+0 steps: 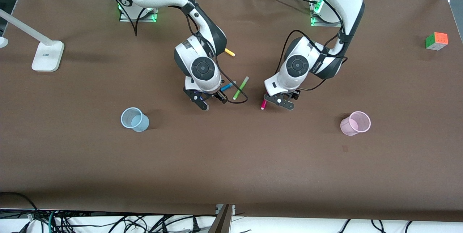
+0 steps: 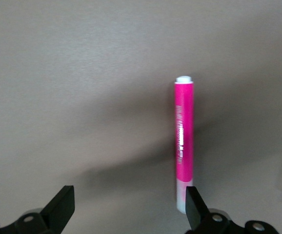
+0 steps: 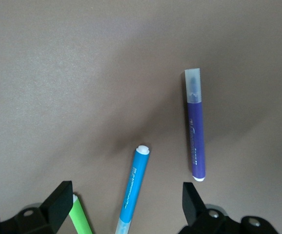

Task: Place pink and blue markers in matching cups
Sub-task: 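Grasp the pink marker with the left gripper while the right gripper lowers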

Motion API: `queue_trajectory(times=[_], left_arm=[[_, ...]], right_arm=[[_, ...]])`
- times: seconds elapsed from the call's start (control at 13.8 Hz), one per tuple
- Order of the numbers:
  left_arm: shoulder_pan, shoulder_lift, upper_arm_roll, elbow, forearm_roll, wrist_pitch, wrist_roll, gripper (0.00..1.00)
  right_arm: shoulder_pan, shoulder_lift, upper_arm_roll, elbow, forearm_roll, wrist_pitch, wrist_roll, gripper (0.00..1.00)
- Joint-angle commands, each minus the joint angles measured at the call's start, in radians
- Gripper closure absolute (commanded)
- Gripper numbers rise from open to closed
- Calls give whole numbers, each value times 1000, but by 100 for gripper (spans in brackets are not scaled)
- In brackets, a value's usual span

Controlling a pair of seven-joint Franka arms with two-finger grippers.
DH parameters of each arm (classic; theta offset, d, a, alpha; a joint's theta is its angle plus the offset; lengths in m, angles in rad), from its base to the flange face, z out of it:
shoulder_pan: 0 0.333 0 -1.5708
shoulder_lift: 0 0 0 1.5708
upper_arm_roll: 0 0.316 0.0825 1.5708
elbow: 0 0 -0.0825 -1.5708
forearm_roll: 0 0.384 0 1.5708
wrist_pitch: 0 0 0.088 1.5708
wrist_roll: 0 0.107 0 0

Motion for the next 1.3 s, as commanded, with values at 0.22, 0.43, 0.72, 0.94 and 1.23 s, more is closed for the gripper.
queue_trajectory(times=[0.22,0.43,0.72,0.94,1.23], left_arm=[[-72,-12,7,-146,21,227,-4,0],[-108,-5,9,-143,19,228,-31,30],[-109,15,9,-135,21,245,-42,93],[-100,-5,12,-135,25,231,-33,100],[-8,-97,18,-126,62,57,47,100]], right_arm=[[13,8,-8,10,12,0,18,1],[13,8,-8,10,12,0,18,1],[13,8,-9,10,12,0,18,1],[13,8,-8,10,11,0,18,1],[13,11,-8,10,11,0,19,1]])
